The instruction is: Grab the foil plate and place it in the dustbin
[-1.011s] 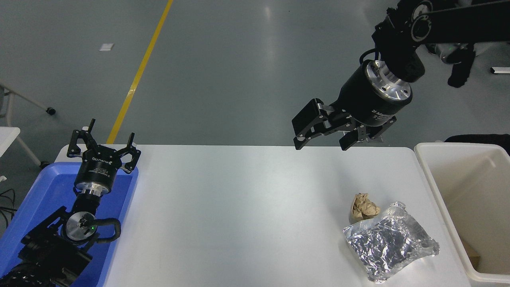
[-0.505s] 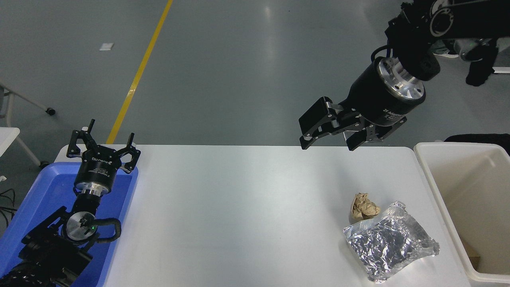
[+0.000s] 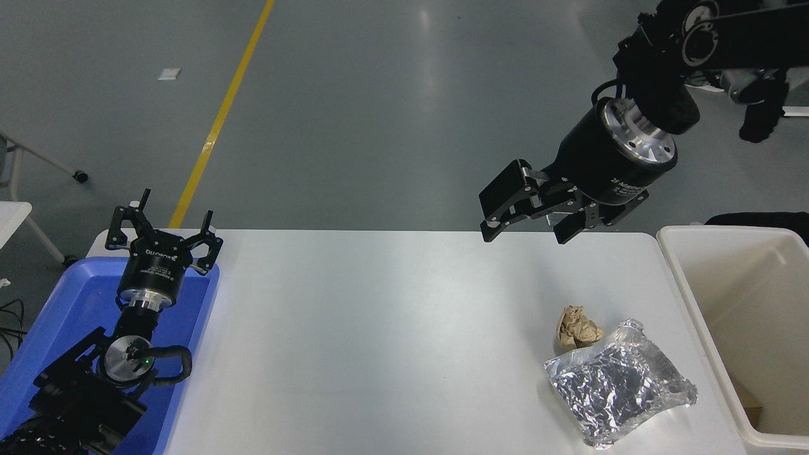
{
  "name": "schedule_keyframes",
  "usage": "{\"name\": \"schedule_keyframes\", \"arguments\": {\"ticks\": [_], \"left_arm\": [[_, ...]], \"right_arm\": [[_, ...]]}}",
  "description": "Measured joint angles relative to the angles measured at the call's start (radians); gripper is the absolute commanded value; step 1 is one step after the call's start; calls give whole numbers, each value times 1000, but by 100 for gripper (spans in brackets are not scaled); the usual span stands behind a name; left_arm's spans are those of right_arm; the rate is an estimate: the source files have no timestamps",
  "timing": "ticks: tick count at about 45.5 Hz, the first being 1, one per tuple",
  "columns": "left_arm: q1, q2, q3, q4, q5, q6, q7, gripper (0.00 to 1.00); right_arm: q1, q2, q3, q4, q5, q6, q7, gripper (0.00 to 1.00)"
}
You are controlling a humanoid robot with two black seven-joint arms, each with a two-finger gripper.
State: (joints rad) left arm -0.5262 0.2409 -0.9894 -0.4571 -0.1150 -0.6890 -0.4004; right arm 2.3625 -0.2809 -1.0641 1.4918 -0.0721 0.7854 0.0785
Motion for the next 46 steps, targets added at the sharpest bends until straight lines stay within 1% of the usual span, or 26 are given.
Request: {"name": "schedule_keyframes", "arguments": {"ticks": [3,10,17,20,25,32,38,46], "left_arm": [[0,0,0,0,0,0,0,100],[0,0,0,0,0,0,0,100],[0,0,0,0,0,0,0,100],[0,0,0,0,0,0,0,100],[0,0,0,0,0,0,0,100],[0,0,1,0,0,0,0,100],[0,0,1,0,1,0,0,100],[-1,0,1,0,0,0,0,100]], "right_arm": [[-17,-3,0,-3,-18,0,1,100],[-87,-42,-9,-10,-102,0,2,100],[-197,-127,-10,-24,-244,-34,5,100],[-237,-151,-6,-36,-284,-53,7,100],[-354,-207,23,-70,-383,-106,9,100],[-535,-260,91,-139,-509,-182,11,100],[-697,-291,147,-220,-619,-255,27,100],[-884,-315,202,-333,-760,-365,61,100]]}}
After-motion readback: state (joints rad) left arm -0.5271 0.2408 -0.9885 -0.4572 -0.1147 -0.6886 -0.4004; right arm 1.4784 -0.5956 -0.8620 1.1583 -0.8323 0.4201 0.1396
